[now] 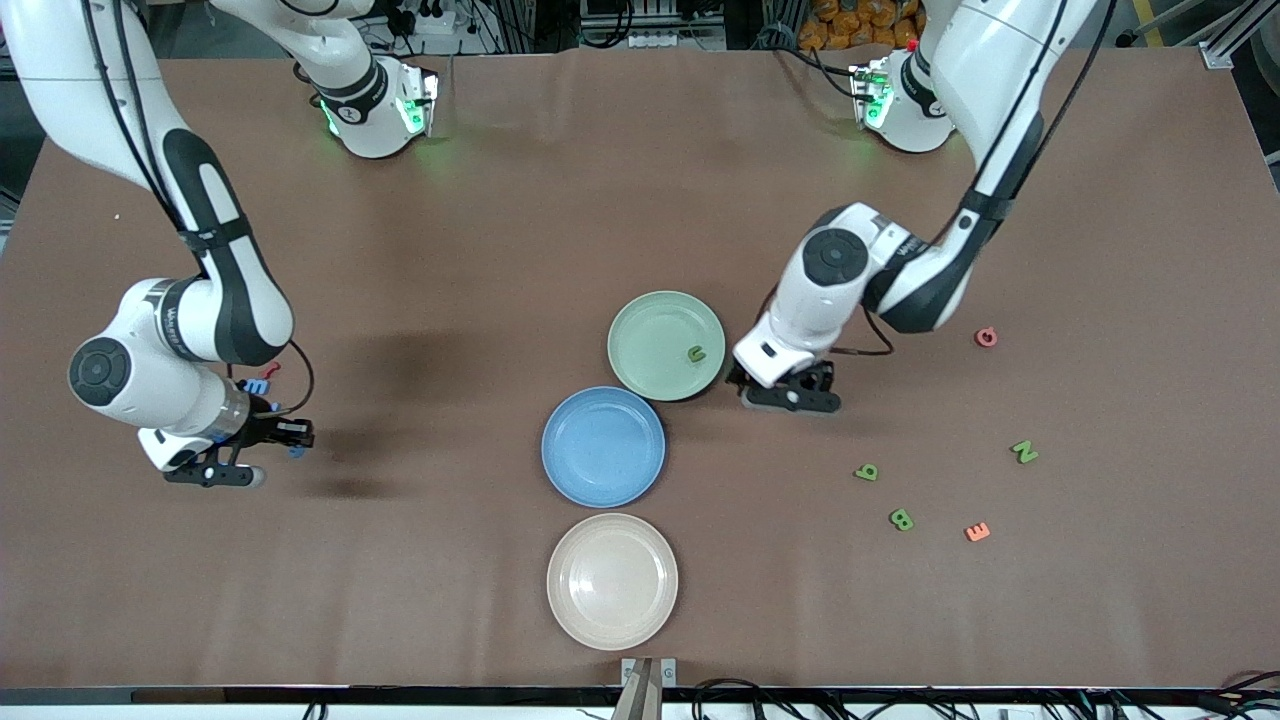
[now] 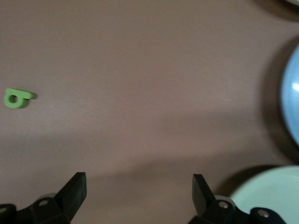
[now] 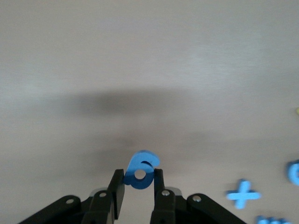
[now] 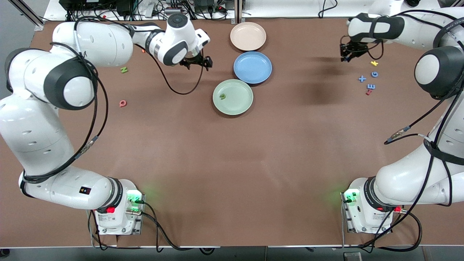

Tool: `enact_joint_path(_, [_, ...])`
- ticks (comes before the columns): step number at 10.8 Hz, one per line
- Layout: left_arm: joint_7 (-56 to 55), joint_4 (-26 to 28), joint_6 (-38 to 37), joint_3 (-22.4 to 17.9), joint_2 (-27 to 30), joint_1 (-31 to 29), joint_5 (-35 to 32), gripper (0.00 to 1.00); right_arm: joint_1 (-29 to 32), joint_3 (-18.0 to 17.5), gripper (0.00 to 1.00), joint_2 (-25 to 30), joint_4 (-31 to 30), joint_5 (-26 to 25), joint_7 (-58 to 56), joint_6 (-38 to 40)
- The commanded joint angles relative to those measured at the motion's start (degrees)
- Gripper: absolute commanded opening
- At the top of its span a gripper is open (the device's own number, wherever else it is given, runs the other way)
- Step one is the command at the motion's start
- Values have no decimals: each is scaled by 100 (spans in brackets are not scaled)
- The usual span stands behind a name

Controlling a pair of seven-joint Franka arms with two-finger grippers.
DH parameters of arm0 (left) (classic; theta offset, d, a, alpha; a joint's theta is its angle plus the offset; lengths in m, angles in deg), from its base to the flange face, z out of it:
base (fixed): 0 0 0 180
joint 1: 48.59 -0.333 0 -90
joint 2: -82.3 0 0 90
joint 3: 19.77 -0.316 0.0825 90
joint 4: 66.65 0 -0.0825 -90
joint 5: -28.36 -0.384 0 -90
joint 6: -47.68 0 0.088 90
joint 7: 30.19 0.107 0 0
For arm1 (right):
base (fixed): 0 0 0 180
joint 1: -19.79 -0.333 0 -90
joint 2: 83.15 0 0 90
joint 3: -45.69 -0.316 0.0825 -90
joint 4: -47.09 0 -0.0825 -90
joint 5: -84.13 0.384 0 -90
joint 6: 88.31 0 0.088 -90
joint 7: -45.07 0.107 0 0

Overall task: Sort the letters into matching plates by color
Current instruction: 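Release the blue 6 onto the blue plate while the left gripper returns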

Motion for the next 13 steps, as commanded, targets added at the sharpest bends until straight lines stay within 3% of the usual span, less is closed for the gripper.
enact_joint_path(1, [-241, -462, -93, -423, -374, -136, -62, 100, -633, 14, 12, 153, 74, 635, 662, 90])
enact_joint_path(3, [-1029, -463, -93, -433, -488, -462, 27, 100, -1082, 14, 12, 144, 215, 759, 1233, 90])
enact_joint_path(8, [-4087, -594, -84, -618, -630, -516, -35, 100, -2286, 23, 12, -101, 803, 768, 2525, 38])
enact_joint_path(13, [-5372, -867, -75, -732, -805, -1043, 9, 100, -3060, 23, 12, -979, 2033, 751, 3520, 11])
